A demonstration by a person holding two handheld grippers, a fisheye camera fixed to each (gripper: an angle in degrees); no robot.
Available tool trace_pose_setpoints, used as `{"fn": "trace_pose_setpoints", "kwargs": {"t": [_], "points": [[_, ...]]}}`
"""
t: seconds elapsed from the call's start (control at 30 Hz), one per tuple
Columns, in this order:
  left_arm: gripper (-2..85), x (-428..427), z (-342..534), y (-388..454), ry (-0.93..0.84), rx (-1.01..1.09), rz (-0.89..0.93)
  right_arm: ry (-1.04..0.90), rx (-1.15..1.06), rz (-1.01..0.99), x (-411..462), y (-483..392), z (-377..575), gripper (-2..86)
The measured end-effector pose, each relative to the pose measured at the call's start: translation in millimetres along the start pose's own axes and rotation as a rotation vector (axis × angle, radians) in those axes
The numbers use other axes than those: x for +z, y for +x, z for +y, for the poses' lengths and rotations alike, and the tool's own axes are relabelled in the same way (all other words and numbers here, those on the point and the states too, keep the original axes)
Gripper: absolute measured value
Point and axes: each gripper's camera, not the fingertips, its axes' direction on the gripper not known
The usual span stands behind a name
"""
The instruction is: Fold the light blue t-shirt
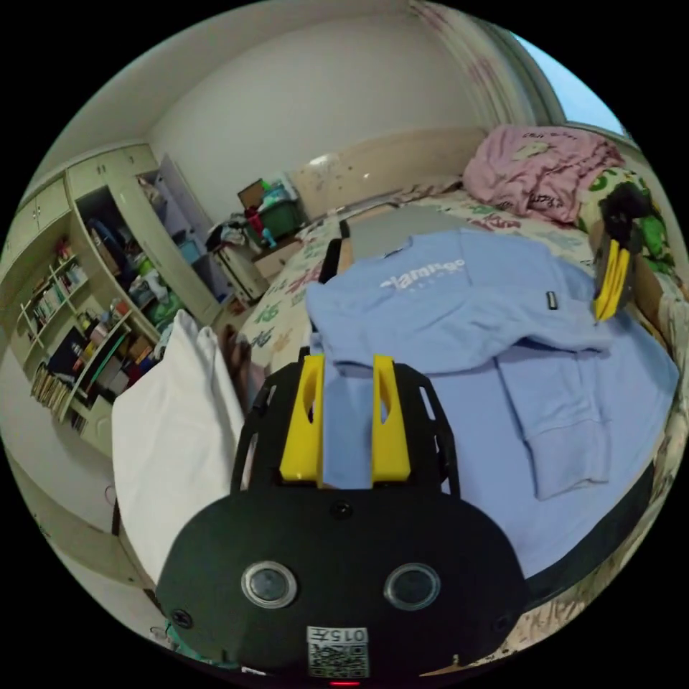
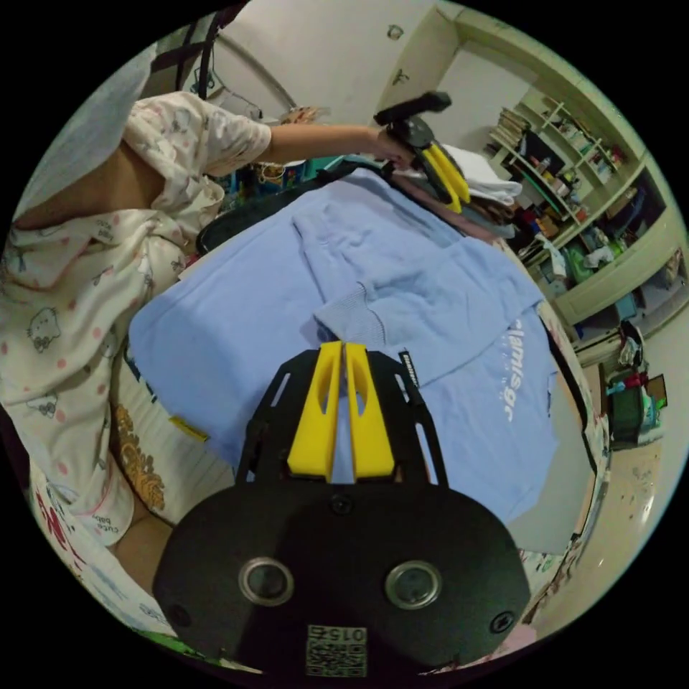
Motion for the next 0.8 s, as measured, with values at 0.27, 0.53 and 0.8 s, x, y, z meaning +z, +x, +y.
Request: {"fn": "trace_pose_setpoints", "kwargs": {"t": [0.27, 0.53, 0.8], "points": [[8.6, 66, -65, 5, -0.207, 0.092, -0.073, 0.187, 0.075, 0.106, -115, -24, 58, -1.0], [8.0, 110, -108, 13, -0.220, 0.135, -0.180, 0.339, -0.023, 0.099, -165, -62, 47, -0.6], [7.3, 122, -99, 5, -0.160, 0.049, -0.169, 0.006, 0.265, -0.051, -71, 24, -33, 13.0]]}}
